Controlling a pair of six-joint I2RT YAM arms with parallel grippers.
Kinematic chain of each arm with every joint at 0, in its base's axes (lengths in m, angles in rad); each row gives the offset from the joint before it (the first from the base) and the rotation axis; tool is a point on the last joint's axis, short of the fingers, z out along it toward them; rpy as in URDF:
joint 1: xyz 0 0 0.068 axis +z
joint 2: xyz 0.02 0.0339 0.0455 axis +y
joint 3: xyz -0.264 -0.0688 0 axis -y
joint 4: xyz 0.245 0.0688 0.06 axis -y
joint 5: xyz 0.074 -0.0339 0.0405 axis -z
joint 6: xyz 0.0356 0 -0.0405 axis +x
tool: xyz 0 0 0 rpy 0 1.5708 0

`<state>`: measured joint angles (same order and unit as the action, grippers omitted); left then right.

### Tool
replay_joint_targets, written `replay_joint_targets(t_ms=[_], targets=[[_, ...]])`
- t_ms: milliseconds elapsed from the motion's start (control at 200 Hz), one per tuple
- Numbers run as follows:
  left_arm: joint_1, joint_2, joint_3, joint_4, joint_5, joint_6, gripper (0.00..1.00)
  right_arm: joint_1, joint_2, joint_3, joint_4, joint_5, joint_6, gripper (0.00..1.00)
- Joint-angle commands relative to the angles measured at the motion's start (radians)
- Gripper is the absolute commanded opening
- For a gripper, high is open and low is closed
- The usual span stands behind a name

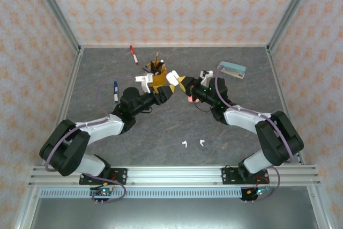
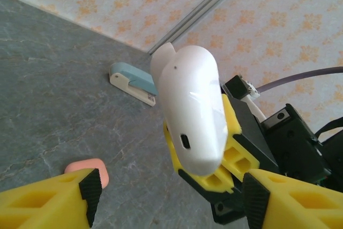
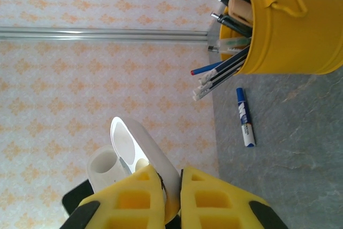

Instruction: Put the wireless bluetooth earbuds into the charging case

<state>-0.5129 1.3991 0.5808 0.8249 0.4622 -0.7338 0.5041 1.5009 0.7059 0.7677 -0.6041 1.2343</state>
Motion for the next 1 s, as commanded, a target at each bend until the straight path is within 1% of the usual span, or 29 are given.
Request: replay_joint_targets(t_ms=[0,20,65,120,235,255,410,520,596,746,841,896,996], targets=[[0.025,-0.082,0.012,-0.115,-0.027,0.052,0.76,-0.025,-0.028,0.040,-0.042,-0.036,-0.063,0.09],[0.031,-0.094,0.016,-0.138,-0.023,0.062,0.76,-0.030,-0.032,0.043,-0.055,-0.040,-0.076,0.09],[0.051,-0.115,0.031,-0.195,-0.009,0.082,0.81,-0.042,-0.040,0.052,-0.098,-0.054,-0.113,0.09],[0.079,-0.134,0.065,-0.288,0.027,0.117,0.83,-0.057,-0.054,0.068,-0.173,-0.073,-0.176,0.09],[0.137,-0.124,0.155,-0.464,0.156,0.193,0.88,-0.087,-0.079,0.126,-0.362,-0.127,-0.353,0.09],[0.144,-0.119,0.173,-0.497,0.183,0.229,0.88,-0.091,-0.080,0.139,-0.396,-0.138,-0.386,0.08],[0.158,-0.059,0.310,-0.713,0.373,0.405,0.91,-0.125,-0.075,0.240,-0.633,-0.247,-0.627,0.07],[0.156,-0.031,0.374,-0.818,0.471,0.505,0.92,-0.141,-0.063,0.311,-0.801,-0.298,-0.794,0.05],[0.158,-0.022,0.399,-0.858,0.488,0.541,0.92,-0.153,-0.053,0.342,-0.894,-0.310,-0.872,0.04],[0.158,-0.004,0.416,-0.895,0.533,0.585,0.92,-0.189,-0.047,0.365,-0.975,-0.359,-0.956,0.02],[0.158,0.021,0.429,-0.899,0.573,0.588,0.92,-0.197,-0.044,0.389,-1.052,-0.376,-1.036,0.02],[0.158,0.041,0.437,-0.900,0.590,0.588,0.92,-0.197,-0.034,0.409,-1.100,-0.386,-1.079,0.00],[0.157,0.071,0.458,-0.918,0.619,0.597,0.92,-0.196,-0.018,0.422,-1.134,-0.390,-1.114,0.00]])
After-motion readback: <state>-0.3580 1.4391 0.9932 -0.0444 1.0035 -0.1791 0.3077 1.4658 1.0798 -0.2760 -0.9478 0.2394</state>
